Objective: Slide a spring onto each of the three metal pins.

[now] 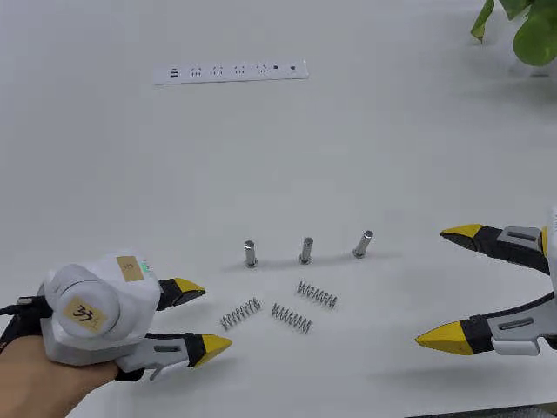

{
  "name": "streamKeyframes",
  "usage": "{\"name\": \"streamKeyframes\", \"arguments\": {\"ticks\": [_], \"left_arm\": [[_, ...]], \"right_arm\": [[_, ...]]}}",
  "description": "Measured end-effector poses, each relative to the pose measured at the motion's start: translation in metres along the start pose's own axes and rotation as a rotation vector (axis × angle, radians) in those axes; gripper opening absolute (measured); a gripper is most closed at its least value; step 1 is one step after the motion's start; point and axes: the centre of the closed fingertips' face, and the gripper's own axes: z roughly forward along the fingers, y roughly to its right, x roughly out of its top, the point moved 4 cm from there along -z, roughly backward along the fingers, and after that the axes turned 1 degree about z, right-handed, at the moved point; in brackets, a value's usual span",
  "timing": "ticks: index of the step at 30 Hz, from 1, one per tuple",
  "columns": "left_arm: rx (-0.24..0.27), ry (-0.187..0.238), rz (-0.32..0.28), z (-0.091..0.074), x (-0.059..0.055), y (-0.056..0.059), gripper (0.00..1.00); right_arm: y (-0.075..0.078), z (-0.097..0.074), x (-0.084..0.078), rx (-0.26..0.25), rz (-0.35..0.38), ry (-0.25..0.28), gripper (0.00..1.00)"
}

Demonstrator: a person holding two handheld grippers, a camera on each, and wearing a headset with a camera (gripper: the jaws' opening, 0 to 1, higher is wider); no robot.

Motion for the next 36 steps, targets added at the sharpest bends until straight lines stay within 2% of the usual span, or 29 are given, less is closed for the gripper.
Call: {"name": "streamKeyframes", "arguments": {"ticks": [5,10,14,23,27,36], "left_arm": [[-0.004,-0.052,0.025,0.012,-0.006,-0.001,0.33],[-0.015,-0.077,0.038,0.019,-0.006,0.002,0.29],[-0.014,-0.111,0.058,0.023,-0.011,0.002,0.25],[-0.010,-0.119,0.060,0.025,-0.013,0.001,0.20],[0.002,-0.135,0.090,0.026,-0.013,-0.001,0.16],[0.000,-0.139,0.096,0.029,-0.014,-0.002,0.11]], "right_arm": [[-0.001,0.000,-0.002,0.010,-0.005,0.007,0.92],[-0.002,0.000,-0.005,0.019,-0.019,0.006,0.95],[-0.003,-0.001,-0.007,0.023,-0.013,0.002,0.95],[-0.002,-0.002,-0.007,0.017,-0.007,0.009,0.94],[-0.003,-0.002,-0.007,0.018,-0.006,0.006,0.94],[-0.003,-0.003,-0.007,0.014,-0.005,0.003,0.93]]}}
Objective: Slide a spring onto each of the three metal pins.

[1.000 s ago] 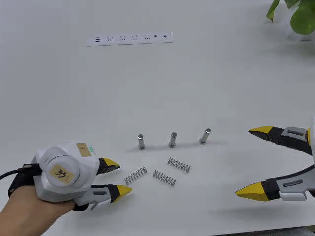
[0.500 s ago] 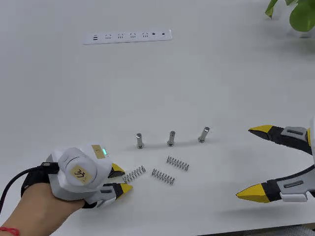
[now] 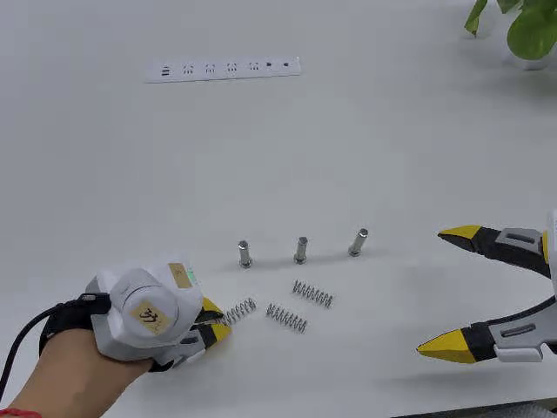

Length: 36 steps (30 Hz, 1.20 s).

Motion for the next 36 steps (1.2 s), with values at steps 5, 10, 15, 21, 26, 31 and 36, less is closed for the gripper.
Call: {"name": "streamKeyframes", "arguments": {"ticks": [5,10,15,21,26,31,36], "left_arm": [[0.000,0.001,0.009,0.001,0.000,0.000,0.11],[-0.004,0.007,0.002,0.000,-0.002,0.002,0.10],[0.000,0.026,-0.015,-0.005,-0.002,0.001,0.10],[0.007,0.074,-0.046,-0.022,0.001,0.003,0.10],[0.004,0.183,-0.097,-0.040,0.014,0.007,0.10],[0.011,0.300,-0.128,-0.058,0.035,0.009,0.10],[0.012,0.432,-0.154,-0.074,0.064,0.012,0.10]], "right_arm": [[0.000,0.000,0.001,-0.001,-0.003,-0.002,0.93],[-0.002,0.000,0.003,0.002,-0.009,-0.003,0.93],[-0.003,0.000,0.006,0.003,-0.015,-0.004,0.92],[-0.004,-0.002,0.013,0.002,-0.028,0.001,0.92],[-0.007,-0.003,0.025,0.003,-0.033,0.017,0.91],[-0.012,-0.002,0.050,0.008,-0.007,0.085,0.88],[-0.023,0.004,0.080,0.030,0.052,0.165,0.82]]}}
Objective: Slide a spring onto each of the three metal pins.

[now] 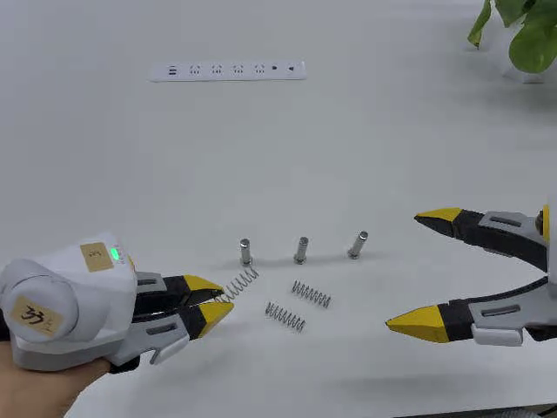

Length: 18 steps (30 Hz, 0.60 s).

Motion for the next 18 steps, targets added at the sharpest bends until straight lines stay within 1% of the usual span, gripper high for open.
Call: {"name": "streamKeyframes", "arguments": {"ticks": [1,2,3,5,6,7,10,11,12,15,16,18], "left_arm": [[-0.003,0.021,-0.009,0.000,0.005,0.002,0.10],[-0.011,0.052,-0.019,0.001,0.013,0.004,0.10],[-0.013,0.064,-0.019,0.001,0.016,0.005,0.10],[-0.016,0.091,-0.012,0.001,0.026,0.009,0.10],[-0.019,0.105,-0.013,0.002,0.029,0.010,0.10],[-0.022,0.126,-0.019,0.002,0.035,0.011,0.10],[-0.025,0.160,-0.021,0.003,0.044,0.013,0.10],[-0.026,0.175,-0.018,0.003,0.048,0.014,0.10],[-0.031,0.202,-0.023,0.003,0.053,0.015,0.10],[-0.038,0.237,-0.028,0.004,0.060,0.017,0.10],[-0.043,0.250,-0.031,0.004,0.062,0.018,0.10],[-0.049,0.263,-0.031,0.005,0.066,0.020,0.10]], "right_arm": [[-0.003,0.003,0.006,0.005,0.012,0.028,0.80],[-0.007,0.007,0.015,0.017,0.036,0.064,0.79],[-0.009,0.009,0.019,0.024,0.057,0.078,0.77],[-0.012,0.015,0.030,0.033,0.124,0.104,0.73],[-0.014,0.017,0.034,0.039,0.135,0.125,0.71],[-0.015,0.020,0.042,0.045,0.140,0.160,0.68],[-0.020,0.026,0.054,0.069,0.215,0.208,0.61],[-0.020,0.027,0.057,0.068,0.220,0.223,0.59],[-0.020,0.029,0.061,0.067,0.237,0.239,0.58],[-0.021,0.033,0.067,0.072,0.273,0.264,0.51],[-0.022,0.034,0.068,0.073,0.279,0.270,0.48],[-0.025,0.036,0.074,0.097,0.326,0.307,0.42]]}}
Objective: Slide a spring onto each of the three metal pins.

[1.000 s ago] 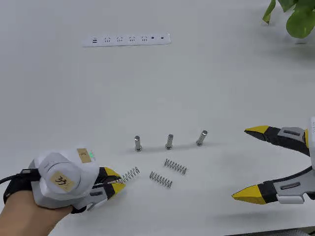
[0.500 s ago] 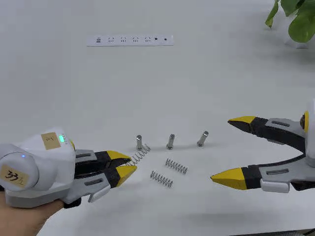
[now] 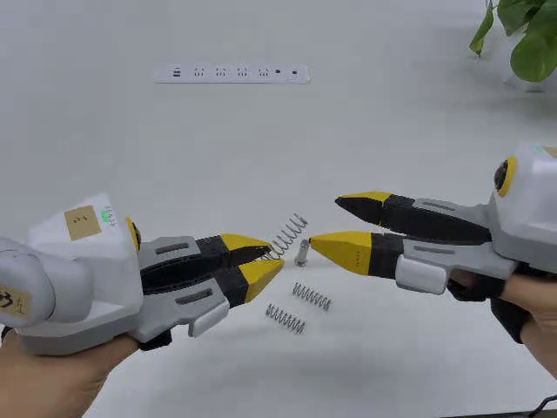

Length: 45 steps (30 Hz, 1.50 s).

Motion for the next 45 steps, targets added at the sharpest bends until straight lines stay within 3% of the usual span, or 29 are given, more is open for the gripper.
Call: {"name": "streamKeyframes", "arguments": {"ticks": [1,4,12,21,33,45], "left_arm": [[-0.003,0.006,-0.001,0.001,0.002,0.001,0.10],[-0.011,0.031,-0.009,0.002,0.006,0.002,0.10],[-0.027,0.047,-0.005,0.006,0.009,0.005,0.10],[-0.034,0.055,0.000,0.008,0.011,0.004,0.10],[-0.039,0.038,0.001,0.011,0.010,0.003,0.11],[-0.050,-0.029,0.032,0.016,0.002,0.007,0.13]], "right_arm": [[-0.001,0.002,0.001,0.009,0.033,0.014,0.38],[-0.003,0.003,0.001,0.020,0.034,0.015,0.30],[-0.009,0.007,0.003,0.057,0.107,0.041,0.22],[-0.009,0.006,0.004,0.069,0.127,0.050,0.12],[-0.011,0.007,0.006,0.077,0.074,0.022,0.11],[-0.018,0.009,0.005,0.070,-0.060,-0.066,0.11]]}}
